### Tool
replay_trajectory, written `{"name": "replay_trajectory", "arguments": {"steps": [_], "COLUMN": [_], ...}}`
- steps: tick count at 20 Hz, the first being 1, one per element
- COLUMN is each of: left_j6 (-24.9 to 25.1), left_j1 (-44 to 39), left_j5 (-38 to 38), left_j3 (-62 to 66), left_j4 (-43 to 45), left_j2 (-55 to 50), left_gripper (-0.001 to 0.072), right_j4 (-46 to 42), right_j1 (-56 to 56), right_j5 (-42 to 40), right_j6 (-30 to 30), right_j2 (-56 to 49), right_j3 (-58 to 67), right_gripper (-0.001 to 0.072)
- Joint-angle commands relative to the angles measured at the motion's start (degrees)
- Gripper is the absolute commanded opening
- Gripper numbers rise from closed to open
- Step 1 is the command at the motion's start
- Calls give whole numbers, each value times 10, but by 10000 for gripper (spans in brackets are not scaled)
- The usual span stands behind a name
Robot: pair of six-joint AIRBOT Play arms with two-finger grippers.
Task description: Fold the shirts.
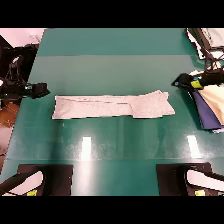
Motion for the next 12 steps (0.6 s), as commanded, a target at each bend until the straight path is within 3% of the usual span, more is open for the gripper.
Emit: {"name": "replay_trajectory", "arguments": {"steps": [1,2,3,12], "left_j6": [-1,-1,0,-4], "left_j1": [0,0,-4,-160], "left_j5": [-70,-80,-86,-66], "left_j3": [10,10,10,10], "left_j4": [-45,-60,-71,-71], "left_j2": [0,0,0,0], "left_gripper": [30,31,31,23], "right_j4": [6,7,12,157], "right_j1": [-69,-86,-98,-113], "right_j5": [112,131,151,150], "right_j6": [-57,-60,-68,-179], "right_j2": [-18,-32,-49,-203], "right_j3": [2,2,2,3], "right_gripper": [509,584,603,586]}}
